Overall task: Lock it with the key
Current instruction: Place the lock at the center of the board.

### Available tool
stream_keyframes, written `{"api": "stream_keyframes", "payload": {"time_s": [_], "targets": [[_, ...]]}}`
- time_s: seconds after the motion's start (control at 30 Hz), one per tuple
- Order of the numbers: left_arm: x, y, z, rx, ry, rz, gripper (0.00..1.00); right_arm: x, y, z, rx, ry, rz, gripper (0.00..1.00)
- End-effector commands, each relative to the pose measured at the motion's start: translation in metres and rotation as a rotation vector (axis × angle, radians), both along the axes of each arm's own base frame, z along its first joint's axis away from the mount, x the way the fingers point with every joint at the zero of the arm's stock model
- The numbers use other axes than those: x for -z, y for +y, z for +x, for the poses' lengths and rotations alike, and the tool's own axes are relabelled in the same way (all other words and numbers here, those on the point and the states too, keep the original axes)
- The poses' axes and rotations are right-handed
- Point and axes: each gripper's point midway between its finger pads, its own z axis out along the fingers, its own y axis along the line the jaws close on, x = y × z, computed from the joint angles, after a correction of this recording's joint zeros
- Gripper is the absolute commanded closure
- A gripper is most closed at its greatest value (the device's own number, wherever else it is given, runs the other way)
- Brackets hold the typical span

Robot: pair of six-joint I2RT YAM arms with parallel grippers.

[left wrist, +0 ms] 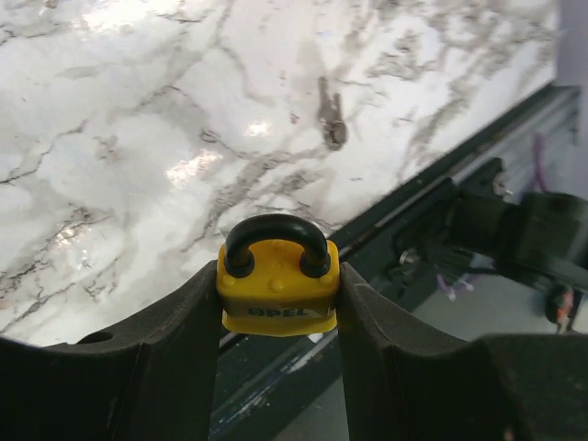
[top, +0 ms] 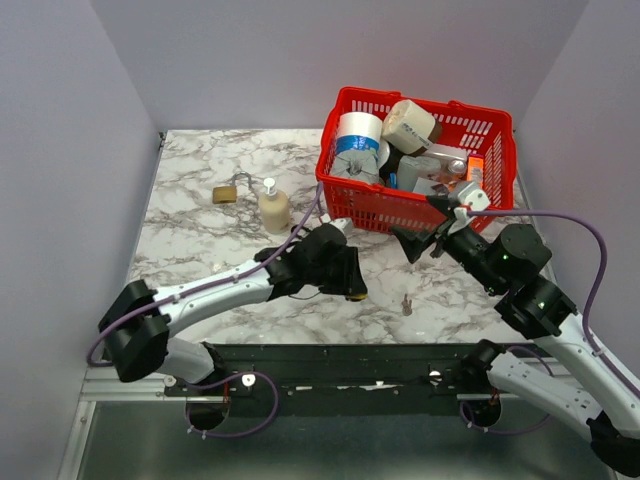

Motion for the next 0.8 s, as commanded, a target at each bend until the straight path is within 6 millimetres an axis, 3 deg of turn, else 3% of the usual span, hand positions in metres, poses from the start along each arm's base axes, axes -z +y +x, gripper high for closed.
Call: {"api": "stream_keyframes", "payload": {"time_s": [0.0, 0.03, 0.07, 0.17, 0.33, 0.77], "targets": [[0.013, -0.030, 0.017, -0.066, 0.046, 0.068, 1.00, -0.022, -0.025, 0.000, 0.096, 0.023, 0.074, 0.01], [0.031, -0.039, 0.013, -0.054, 0.099, 0.096, 1.00, -0.024, -0.025, -0.002, 0.082, 0.021, 0.082, 0.01], [0.030, -0.050, 0.011, -0.056, 0.117, 0.085, 1.00, -0.025, -0.026, -0.006, 0.070, 0.019, 0.092, 0.01], [0.054, -0.064, 0.000, -0.067, 0.202, 0.112, 1.00, -0.027, -0.030, -0.008, 0.074, 0.023, 0.106, 0.00], [0.080, -0.070, -0.001, -0.099, 0.266, 0.154, 1.00, -0.040, -0.037, -0.013, 0.081, -0.016, 0.112, 0.00], [0.103, -0.085, -0.005, -0.098, 0.329, 0.172, 1.00, -0.023, -0.036, -0.020, 0.056, 0.016, 0.113, 0.00]]}}
